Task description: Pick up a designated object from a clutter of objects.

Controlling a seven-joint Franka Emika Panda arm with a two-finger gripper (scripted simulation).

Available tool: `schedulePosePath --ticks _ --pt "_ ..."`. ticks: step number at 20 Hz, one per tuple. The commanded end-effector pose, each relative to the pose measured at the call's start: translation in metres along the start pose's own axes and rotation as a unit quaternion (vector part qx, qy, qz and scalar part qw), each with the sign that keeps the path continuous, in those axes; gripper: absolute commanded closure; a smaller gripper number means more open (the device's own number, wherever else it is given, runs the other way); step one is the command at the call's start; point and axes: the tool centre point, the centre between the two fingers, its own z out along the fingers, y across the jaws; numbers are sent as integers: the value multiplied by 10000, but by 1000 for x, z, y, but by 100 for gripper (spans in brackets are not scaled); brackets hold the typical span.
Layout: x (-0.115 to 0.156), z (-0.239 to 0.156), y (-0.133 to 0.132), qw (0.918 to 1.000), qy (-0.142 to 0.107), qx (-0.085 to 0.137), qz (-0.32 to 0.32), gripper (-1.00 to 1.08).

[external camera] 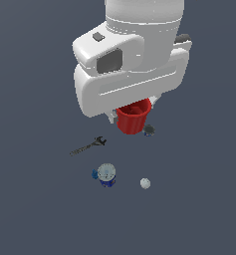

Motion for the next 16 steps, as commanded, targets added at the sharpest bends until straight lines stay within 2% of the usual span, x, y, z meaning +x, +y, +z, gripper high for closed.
schedulePosePath --ticks 1,16 --pt "3 -12 3 10000 4 -3 -1 108" --pt "11 -37 11 10000 3 -5 0 108"
